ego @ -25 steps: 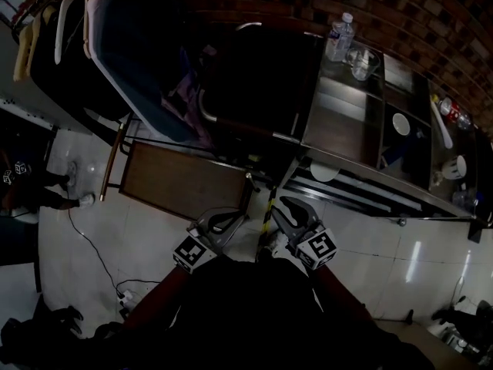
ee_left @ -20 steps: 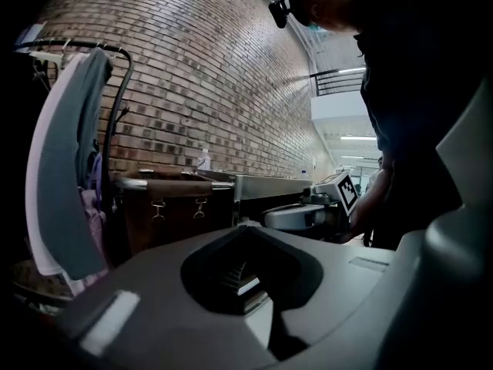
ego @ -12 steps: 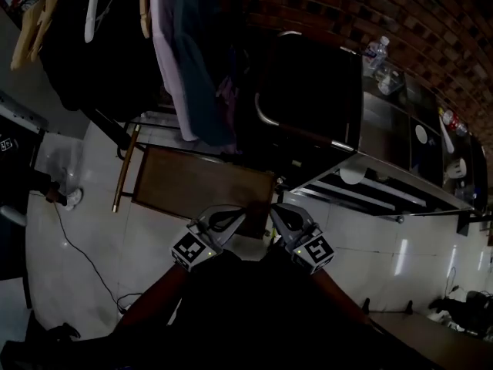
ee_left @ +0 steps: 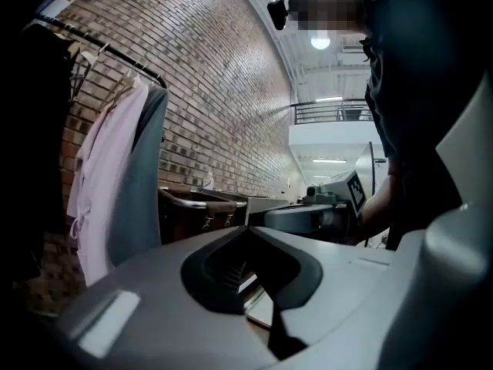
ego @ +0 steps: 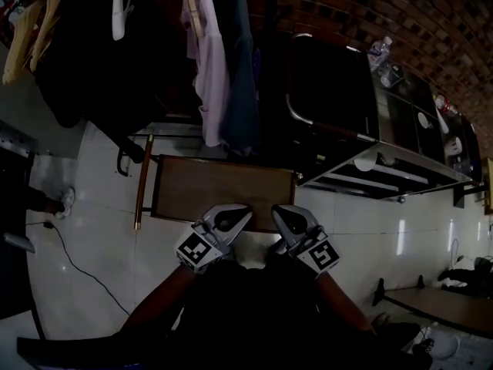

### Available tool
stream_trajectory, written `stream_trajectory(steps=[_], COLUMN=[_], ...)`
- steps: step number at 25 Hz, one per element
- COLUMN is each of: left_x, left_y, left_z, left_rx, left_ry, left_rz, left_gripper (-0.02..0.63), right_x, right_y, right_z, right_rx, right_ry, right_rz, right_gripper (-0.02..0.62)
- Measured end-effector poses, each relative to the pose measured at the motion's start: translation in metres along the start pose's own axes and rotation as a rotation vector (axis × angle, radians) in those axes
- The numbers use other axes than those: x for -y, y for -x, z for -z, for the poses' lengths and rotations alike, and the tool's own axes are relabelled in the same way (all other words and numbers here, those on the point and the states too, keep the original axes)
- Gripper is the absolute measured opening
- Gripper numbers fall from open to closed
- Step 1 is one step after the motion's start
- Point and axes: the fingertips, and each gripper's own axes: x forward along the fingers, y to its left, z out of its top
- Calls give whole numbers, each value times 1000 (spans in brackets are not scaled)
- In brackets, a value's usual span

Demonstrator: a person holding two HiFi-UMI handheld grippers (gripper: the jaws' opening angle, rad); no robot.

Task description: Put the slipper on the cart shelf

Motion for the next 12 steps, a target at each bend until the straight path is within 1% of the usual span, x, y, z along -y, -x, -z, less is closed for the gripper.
stream_trajectory(steps=[4,8,12], left_x=[6,17,30], left_y=[2,-8,-20], left_z=[-14,-14,-14], left_rx=[21,25,26], left_ry=[16,6,-7], left_rz=[-7,-17,-15], left_gripper=[3,3,3], right_x=[-9,-9,-7], right_y=[5,16,28], right_z=[-11,-15,-15], right_rx=[8,7,4], right_ry=[36,60,63], right_rz=[6,-11,-29], right_gripper=[0,0,0])
